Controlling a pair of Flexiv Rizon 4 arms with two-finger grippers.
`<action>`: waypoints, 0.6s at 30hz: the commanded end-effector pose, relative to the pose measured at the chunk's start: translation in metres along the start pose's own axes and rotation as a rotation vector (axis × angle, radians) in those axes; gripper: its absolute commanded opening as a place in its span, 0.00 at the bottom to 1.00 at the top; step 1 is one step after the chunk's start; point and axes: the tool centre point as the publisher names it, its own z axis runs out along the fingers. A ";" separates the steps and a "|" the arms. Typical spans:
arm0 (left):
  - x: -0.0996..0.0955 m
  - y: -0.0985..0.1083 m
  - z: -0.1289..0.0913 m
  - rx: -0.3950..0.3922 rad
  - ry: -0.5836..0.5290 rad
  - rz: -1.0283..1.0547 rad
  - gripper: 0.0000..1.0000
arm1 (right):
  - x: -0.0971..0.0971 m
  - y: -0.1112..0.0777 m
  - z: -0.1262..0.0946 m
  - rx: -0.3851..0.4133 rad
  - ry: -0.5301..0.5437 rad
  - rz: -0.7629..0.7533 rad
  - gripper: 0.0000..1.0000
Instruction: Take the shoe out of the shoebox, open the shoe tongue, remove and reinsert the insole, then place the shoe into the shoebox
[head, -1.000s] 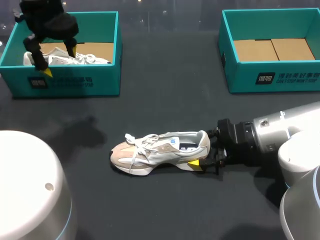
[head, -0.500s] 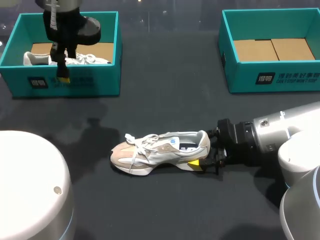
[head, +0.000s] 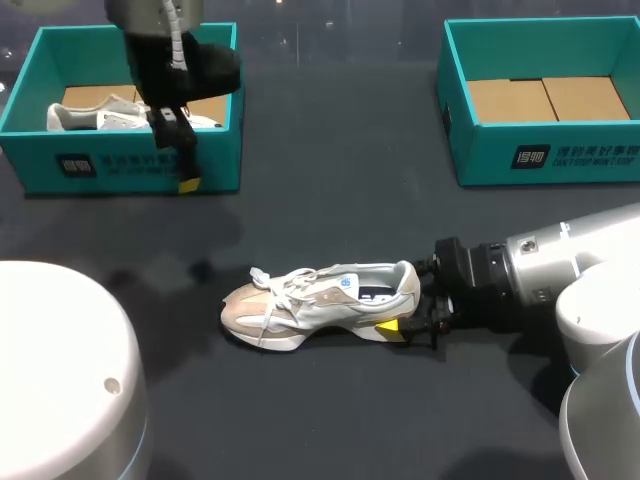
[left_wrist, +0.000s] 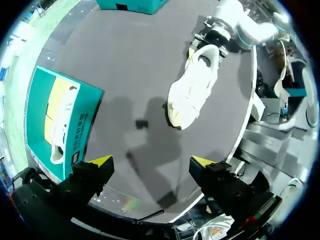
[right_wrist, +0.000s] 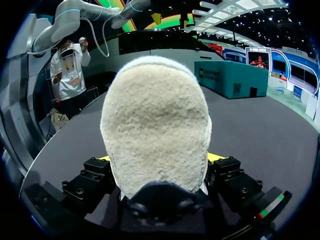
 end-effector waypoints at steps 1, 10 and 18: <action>0.002 -0.004 -0.001 -0.040 0.045 -0.562 1.00 | 0.001 0.001 0.003 0.005 -0.001 0.000 0.00; 0.012 -0.006 0.003 -0.012 0.121 -0.710 1.00 | 0.001 0.001 0.003 0.005 -0.001 0.000 0.00; 0.054 -0.026 0.012 0.018 0.052 -0.970 1.00 | 0.001 0.001 0.003 0.005 -0.001 0.000 0.00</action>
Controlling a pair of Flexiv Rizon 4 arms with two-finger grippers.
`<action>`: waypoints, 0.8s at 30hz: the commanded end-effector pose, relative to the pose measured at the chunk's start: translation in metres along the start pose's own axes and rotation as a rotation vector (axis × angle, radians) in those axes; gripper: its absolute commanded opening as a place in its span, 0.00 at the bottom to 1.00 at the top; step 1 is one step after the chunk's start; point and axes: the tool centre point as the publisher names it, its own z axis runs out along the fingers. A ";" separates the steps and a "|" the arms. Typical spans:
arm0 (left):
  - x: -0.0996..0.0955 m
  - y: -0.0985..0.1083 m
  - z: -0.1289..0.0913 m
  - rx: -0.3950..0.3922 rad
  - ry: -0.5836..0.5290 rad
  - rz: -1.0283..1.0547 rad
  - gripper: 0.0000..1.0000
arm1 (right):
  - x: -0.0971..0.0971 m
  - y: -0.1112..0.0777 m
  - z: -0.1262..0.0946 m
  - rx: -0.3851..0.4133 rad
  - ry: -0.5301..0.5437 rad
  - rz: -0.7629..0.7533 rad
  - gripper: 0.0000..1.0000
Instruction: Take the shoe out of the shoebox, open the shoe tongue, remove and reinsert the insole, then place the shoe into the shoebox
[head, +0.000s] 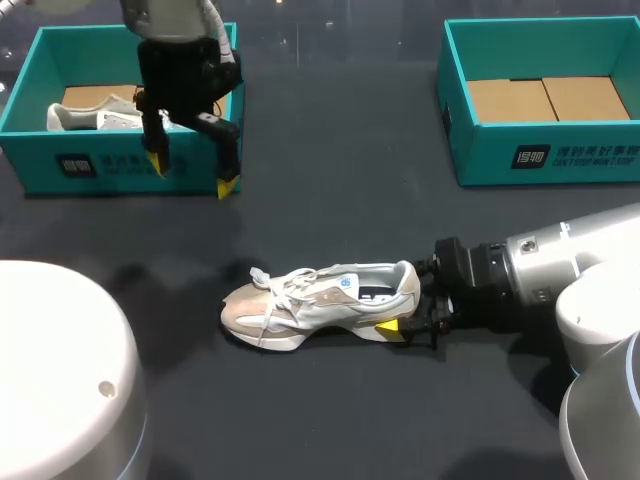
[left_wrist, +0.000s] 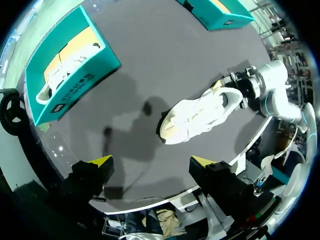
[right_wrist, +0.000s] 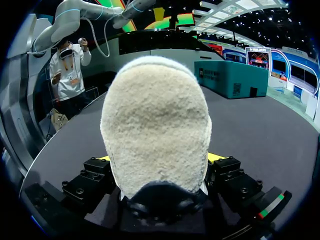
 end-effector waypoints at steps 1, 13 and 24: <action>0.024 0.001 0.009 0.041 -0.011 -0.403 1.00 | 0.001 0.001 0.003 0.005 -0.001 0.000 0.00; 0.074 -0.010 0.035 -0.005 0.025 -0.426 1.00 | 0.001 0.001 0.003 0.005 -0.001 0.000 0.00; 0.088 -0.015 0.039 -0.044 0.051 -0.380 1.00 | 0.001 0.001 0.003 0.005 -0.001 0.000 0.00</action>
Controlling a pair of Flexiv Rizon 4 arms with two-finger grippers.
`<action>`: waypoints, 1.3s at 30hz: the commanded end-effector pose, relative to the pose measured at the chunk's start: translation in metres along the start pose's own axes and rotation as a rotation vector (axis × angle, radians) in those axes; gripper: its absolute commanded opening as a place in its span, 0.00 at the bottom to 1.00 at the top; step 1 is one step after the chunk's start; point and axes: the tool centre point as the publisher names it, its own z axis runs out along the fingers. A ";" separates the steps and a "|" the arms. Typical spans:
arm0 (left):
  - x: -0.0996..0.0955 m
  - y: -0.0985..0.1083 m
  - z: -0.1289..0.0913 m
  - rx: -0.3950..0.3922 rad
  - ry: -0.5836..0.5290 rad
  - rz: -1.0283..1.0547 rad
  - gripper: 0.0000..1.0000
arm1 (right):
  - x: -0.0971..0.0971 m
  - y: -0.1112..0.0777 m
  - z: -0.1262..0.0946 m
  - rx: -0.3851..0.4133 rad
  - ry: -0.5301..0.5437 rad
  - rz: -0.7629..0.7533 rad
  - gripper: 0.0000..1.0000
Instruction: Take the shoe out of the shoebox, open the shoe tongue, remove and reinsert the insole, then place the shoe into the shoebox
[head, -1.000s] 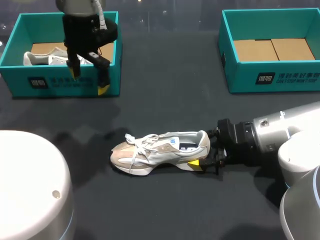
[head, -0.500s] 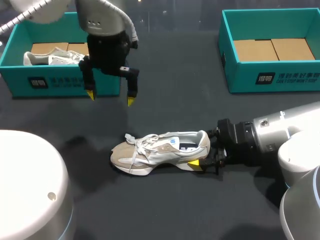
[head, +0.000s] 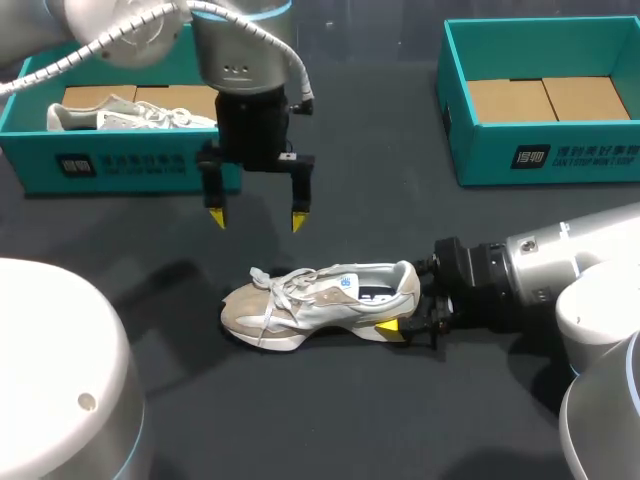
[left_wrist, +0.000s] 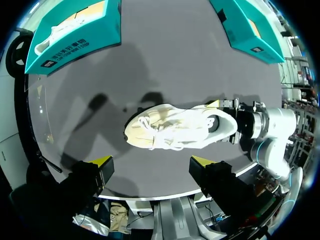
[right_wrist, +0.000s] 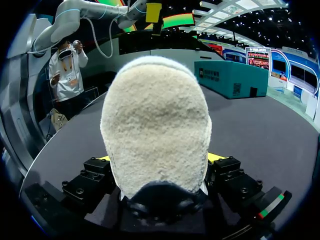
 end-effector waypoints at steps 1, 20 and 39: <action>0.003 -0.002 -0.001 -0.004 -0.006 0.000 1.00 | 0.001 0.001 0.003 0.005 -0.001 0.000 0.00; 0.063 -0.010 0.039 0.056 -0.040 0.015 1.00 | 0.001 0.001 0.003 0.005 -0.001 0.000 0.00; 0.100 -0.017 0.071 0.130 -0.093 -0.023 1.00 | 0.001 0.001 0.003 0.005 -0.001 0.000 0.00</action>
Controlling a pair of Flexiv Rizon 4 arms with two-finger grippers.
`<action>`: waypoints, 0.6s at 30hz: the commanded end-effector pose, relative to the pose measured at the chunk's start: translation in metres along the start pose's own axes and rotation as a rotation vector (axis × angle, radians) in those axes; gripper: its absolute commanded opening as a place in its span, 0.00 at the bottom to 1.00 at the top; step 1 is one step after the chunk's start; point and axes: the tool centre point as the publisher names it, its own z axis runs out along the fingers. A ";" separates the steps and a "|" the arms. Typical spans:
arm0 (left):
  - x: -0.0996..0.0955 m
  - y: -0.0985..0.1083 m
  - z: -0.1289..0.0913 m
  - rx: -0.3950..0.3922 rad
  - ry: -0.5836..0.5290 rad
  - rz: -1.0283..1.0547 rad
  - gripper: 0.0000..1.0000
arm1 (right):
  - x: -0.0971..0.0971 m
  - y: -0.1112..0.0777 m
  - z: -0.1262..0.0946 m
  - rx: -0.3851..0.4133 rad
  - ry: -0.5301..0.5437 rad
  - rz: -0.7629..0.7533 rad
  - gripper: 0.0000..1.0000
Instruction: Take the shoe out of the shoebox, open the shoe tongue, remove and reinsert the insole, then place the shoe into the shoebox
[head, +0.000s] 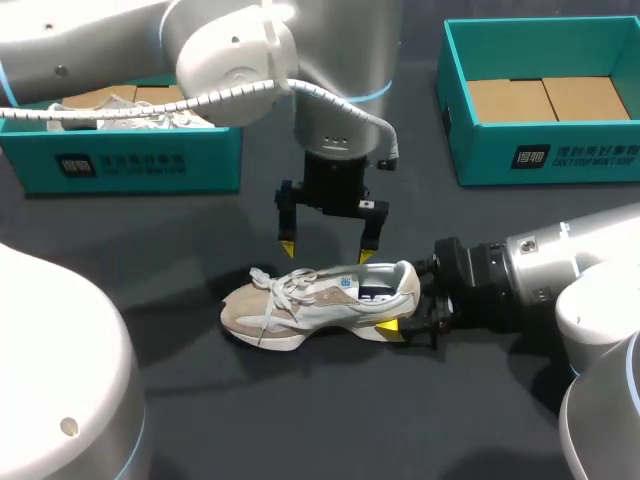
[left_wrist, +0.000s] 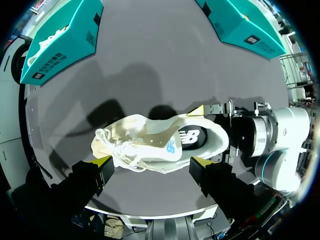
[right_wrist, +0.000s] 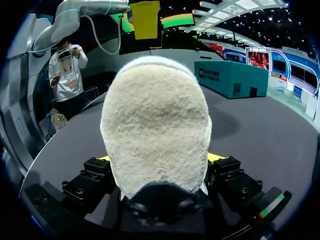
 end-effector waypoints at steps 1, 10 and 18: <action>0.017 -0.004 0.015 -0.012 -0.031 -0.027 1.00 | 0.001 0.001 0.003 0.005 -0.001 0.000 0.00; 0.018 -0.007 0.020 -0.043 -0.059 -0.024 1.00 | 0.001 0.001 0.003 0.005 -0.001 0.000 0.00; 0.029 -0.006 0.036 -0.035 -0.067 -0.018 1.00 | 0.001 0.001 0.003 0.005 -0.001 0.000 0.00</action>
